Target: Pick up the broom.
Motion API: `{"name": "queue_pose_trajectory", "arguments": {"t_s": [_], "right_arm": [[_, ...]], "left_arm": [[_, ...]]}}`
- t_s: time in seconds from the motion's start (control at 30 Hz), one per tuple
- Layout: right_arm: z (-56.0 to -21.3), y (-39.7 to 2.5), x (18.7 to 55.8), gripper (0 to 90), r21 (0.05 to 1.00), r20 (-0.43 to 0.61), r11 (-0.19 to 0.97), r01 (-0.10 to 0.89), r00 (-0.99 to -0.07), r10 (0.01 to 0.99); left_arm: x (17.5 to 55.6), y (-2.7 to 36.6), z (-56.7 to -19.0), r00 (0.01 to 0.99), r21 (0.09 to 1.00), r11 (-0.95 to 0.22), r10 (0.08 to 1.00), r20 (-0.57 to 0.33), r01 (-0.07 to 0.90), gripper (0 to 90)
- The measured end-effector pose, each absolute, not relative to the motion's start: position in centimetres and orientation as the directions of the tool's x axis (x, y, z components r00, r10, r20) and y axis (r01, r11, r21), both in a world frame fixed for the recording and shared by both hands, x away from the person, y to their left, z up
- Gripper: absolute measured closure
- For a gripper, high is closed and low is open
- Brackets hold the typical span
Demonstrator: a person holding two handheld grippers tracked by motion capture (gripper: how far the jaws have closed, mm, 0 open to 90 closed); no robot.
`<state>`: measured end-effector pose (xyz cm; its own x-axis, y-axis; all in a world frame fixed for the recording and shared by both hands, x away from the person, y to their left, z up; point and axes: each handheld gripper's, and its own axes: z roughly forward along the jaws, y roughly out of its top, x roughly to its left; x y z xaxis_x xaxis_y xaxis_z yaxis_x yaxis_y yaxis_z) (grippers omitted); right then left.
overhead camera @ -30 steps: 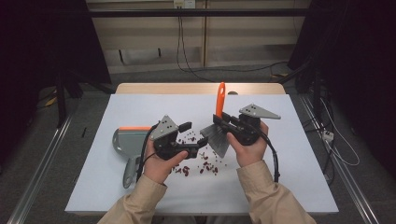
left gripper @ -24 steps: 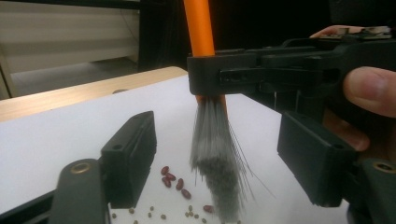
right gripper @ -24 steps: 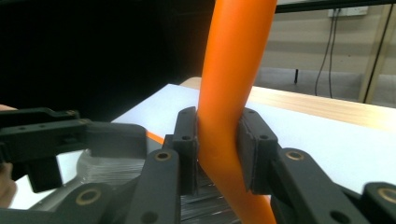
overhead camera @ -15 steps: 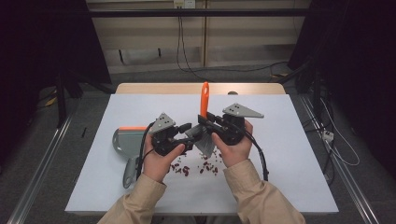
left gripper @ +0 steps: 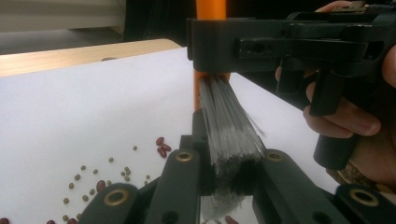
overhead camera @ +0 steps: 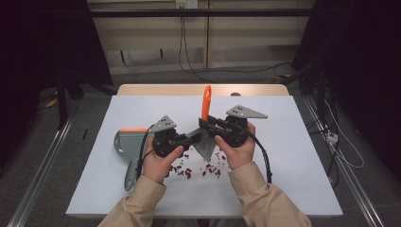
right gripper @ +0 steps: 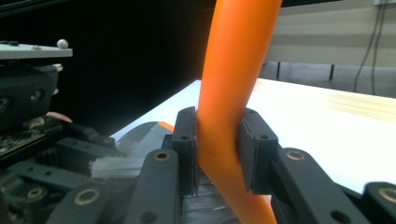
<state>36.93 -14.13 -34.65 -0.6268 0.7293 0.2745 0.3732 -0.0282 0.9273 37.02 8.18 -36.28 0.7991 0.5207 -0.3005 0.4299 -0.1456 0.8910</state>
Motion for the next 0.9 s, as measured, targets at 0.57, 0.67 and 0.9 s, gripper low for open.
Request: {"name": "queue_pose_trajectory", "arguments": {"t_s": [0.57, 0.67, 0.9], "right_arm": [[-37.2, -18.6, 37.0, 38.6, 0.946, 0.276, -0.038, 0.323, -0.735, 0.62], [-37.8, -19.0, 36.9, 38.6, 0.941, 0.289, -0.036, 0.337, -0.741, 0.607], [-38.4, -19.3, 36.8, 38.9, 0.945, 0.273, -0.022, 0.326, -0.749, 0.604]], "left_arm": [[37.1, 9.3, -35.7, 0.806, 0.895, -0.129, 0.502, -0.313, 0.427, 84.2], [37.0, 9.2, -35.6, 0.813, 0.897, -0.132, 0.494, -0.309, 0.421, 84.2], [36.8, 8.8, -35.6, 0.823, 0.899, -0.145, 0.482, -0.3, 0.413, 84.2]]}}
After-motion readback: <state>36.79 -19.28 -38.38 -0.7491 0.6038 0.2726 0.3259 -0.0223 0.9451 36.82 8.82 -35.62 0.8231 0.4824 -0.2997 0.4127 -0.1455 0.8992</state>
